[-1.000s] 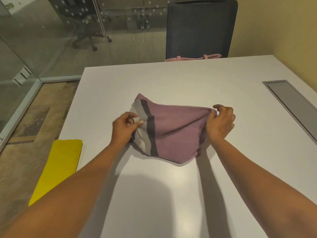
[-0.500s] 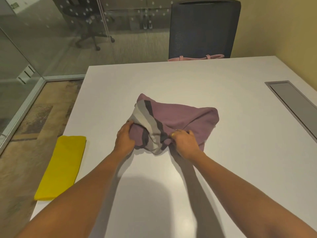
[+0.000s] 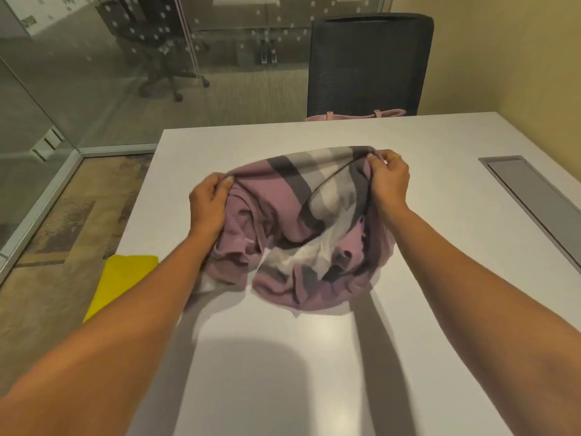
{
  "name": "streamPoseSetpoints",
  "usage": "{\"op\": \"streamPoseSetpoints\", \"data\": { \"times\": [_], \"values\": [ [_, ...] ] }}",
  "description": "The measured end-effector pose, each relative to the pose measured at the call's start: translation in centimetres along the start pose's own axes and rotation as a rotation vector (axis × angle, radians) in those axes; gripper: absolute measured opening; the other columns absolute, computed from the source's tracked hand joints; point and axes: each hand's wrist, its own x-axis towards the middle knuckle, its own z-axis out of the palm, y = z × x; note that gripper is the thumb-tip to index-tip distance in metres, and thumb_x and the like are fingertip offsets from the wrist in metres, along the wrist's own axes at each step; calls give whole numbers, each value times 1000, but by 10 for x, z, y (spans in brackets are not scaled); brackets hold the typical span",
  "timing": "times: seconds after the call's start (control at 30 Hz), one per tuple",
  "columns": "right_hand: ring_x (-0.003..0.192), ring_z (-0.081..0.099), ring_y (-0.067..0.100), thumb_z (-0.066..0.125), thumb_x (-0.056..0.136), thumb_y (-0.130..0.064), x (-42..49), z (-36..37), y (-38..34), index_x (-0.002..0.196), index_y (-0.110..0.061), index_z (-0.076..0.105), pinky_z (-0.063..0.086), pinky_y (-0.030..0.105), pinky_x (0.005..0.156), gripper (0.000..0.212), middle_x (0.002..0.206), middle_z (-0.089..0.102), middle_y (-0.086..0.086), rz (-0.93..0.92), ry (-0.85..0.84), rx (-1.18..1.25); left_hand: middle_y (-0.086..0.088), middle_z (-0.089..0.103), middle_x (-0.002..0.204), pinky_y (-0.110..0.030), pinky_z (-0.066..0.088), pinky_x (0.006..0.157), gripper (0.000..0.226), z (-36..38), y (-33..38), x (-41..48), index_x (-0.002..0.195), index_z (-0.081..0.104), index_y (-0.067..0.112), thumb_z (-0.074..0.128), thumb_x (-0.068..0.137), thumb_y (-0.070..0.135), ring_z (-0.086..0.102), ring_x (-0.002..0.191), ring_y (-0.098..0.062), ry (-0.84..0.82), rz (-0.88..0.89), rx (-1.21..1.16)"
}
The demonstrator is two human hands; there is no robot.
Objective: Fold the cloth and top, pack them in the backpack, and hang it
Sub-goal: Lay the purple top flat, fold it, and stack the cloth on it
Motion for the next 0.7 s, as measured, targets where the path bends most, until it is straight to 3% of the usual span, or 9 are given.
{"op": "streamPoseSetpoints", "data": {
  "times": [0.07,0.13,0.2,0.27,0.33,0.4,0.5,0.6,0.7],
  "values": [
    [92,54,16,57,90,-24,6,3,3,106,-9,59,47,28,83,22,100,58,2,-24,61,-90,-10,59,81,-28,37,68,21,-2,6,12,89,61,3,50,95,21,51,80,-19,5,5,155],
    [99,53,18,61,87,-26,7,8,12,106,-11,57,48,34,91,24,107,56,3,-76,99,-219,-14,61,104,-32,41,81,25,-3,4,18,107,60,4,49,95,23,54,99,-26,17,-37,317],
    [108,51,21,62,87,-26,3,9,18,106,-14,57,44,38,94,23,115,54,5,-172,138,-420,-14,52,125,-39,37,97,31,-3,-1,17,122,53,9,51,94,24,44,120,-30,-1,-90,433],
    [99,53,19,62,88,-27,-6,8,22,101,-12,60,45,34,85,20,106,55,6,-280,86,-476,-14,46,132,-41,32,101,35,-1,-9,9,125,50,12,54,93,24,37,127,-30,-25,-108,517],
    [77,55,11,61,88,-33,-18,9,26,92,-12,62,44,30,71,22,84,57,-1,-311,-112,-471,-13,45,132,-42,30,101,36,0,-17,-2,124,51,13,56,91,27,36,128,-30,-64,-114,572],
    [73,57,11,61,84,-46,-30,10,35,92,-15,63,40,27,66,32,78,58,-7,-306,-373,-608,-12,46,132,-43,31,99,41,2,-28,-14,124,52,14,60,88,33,37,126,-31,-123,-131,636],
    [92,58,15,64,70,-66,-40,12,50,113,-21,58,46,30,74,63,105,60,-6,-309,-675,-823,-9,45,135,-46,33,98,61,1,-47,-30,127,49,17,69,77,44,38,127,-31,-272,-170,767],
    [114,48,23,67,62,-70,-49,14,62,132,-20,42,44,39,88,89,127,46,2,-311,-891,-1117,-6,35,145,-52,34,102,86,-2,-67,-38,135,41,19,78,64,50,35,131,-30,-479,-225,813],
    [115,43,27,72,68,-55,-55,20,72,136,-21,35,45,38,85,84,127,41,6,-390,-937,-1328,-8,30,147,-53,37,102,94,-6,-79,-43,141,31,20,81,64,41,31,133,-32,-640,-220,920]
  ]
}}
